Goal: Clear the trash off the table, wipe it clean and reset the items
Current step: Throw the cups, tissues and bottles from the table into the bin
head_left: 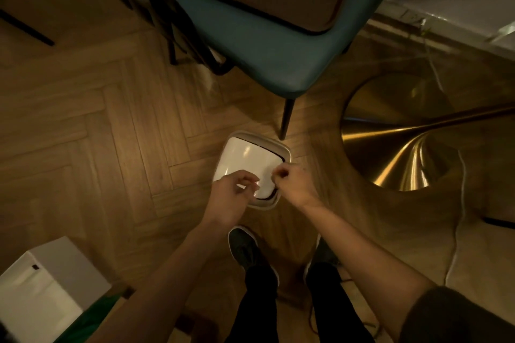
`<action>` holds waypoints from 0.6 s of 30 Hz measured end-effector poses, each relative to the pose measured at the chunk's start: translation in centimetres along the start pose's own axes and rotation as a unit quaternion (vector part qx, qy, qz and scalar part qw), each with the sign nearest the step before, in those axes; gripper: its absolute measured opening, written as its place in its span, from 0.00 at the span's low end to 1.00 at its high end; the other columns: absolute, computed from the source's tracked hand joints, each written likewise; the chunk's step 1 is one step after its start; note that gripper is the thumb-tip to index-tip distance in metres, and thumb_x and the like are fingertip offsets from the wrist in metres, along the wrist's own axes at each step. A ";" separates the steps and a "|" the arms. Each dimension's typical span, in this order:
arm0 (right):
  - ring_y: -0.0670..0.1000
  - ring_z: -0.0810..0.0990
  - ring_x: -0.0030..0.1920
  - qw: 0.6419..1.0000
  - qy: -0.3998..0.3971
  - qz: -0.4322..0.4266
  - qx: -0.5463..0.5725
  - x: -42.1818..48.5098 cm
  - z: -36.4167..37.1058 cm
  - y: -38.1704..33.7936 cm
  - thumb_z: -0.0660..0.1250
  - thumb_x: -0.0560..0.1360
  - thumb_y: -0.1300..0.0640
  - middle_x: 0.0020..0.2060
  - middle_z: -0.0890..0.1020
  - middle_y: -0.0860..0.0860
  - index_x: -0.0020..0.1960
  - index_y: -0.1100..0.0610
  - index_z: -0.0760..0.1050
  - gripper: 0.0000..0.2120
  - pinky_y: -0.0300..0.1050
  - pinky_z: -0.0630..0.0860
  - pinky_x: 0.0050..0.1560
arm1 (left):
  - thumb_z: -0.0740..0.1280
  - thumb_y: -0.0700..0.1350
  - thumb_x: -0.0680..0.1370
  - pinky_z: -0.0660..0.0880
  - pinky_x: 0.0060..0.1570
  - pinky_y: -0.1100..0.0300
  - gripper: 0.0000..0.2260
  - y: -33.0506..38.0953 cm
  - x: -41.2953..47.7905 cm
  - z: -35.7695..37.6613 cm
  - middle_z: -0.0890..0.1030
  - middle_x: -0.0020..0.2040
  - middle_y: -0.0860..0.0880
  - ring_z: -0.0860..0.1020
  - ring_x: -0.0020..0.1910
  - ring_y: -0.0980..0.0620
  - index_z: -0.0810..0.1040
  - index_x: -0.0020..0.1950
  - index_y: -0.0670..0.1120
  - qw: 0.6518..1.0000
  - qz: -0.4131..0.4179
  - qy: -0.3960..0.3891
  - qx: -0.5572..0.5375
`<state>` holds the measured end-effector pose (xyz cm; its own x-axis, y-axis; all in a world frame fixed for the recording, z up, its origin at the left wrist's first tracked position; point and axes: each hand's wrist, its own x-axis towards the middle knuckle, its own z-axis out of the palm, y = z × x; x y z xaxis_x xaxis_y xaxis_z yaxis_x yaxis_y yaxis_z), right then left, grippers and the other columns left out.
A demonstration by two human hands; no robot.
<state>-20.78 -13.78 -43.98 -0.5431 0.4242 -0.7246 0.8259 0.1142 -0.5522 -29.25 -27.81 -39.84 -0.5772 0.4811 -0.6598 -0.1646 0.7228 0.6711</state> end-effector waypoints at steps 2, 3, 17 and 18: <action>0.46 0.80 0.52 0.999 0.016 -0.039 0.019 -3.1 -2.3 -2.0 0.65 0.79 0.59 0.51 0.82 0.50 0.55 0.56 0.80 0.08 0.41 0.77 0.56 | 0.66 0.41 0.78 0.76 0.36 0.64 0.07 2.5 -1.4 -0.7 0.83 0.43 0.52 0.82 0.37 0.56 0.81 0.50 0.51 1.000 0.020 0.002 -0.002; 0.44 0.80 0.50 0.998 0.028 -0.051 0.026 -4.8 -3.6 -3.2 0.65 0.79 0.58 0.48 0.82 0.48 0.54 0.55 0.80 0.07 0.40 0.78 0.54 | 0.65 0.42 0.79 0.77 0.37 0.62 0.06 4.0 -2.1 -1.2 0.83 0.41 0.52 0.81 0.36 0.56 0.81 0.50 0.52 0.999 0.036 0.008 0.002; 0.47 0.77 0.37 0.948 0.215 -0.231 -0.036 -28.0 -22.5 -17.2 0.66 0.74 0.61 0.36 0.82 0.52 0.43 0.57 0.80 0.05 0.39 0.69 0.39 | 0.68 0.43 0.78 0.72 0.30 0.64 0.04 30.1 -18.5 -6.8 0.79 0.33 0.46 0.76 0.32 0.50 0.82 0.45 0.48 0.936 0.342 0.032 0.079; 0.47 0.77 0.37 0.948 0.223 -0.224 -0.039 -29.3 -23.8 -17.1 0.66 0.75 0.60 0.37 0.82 0.51 0.44 0.57 0.80 0.05 0.38 0.69 0.40 | 0.68 0.43 0.78 0.73 0.30 0.63 0.04 31.5 -19.3 -6.3 0.79 0.33 0.45 0.76 0.32 0.49 0.82 0.45 0.48 0.933 0.350 0.023 0.083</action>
<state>-15.42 -6.81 -3.50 -0.7384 0.6530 -0.1685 0.5455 0.4313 -0.7186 -28.32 -17.50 -3.82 -0.5309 0.8451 -0.0629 0.3894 0.3092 0.8676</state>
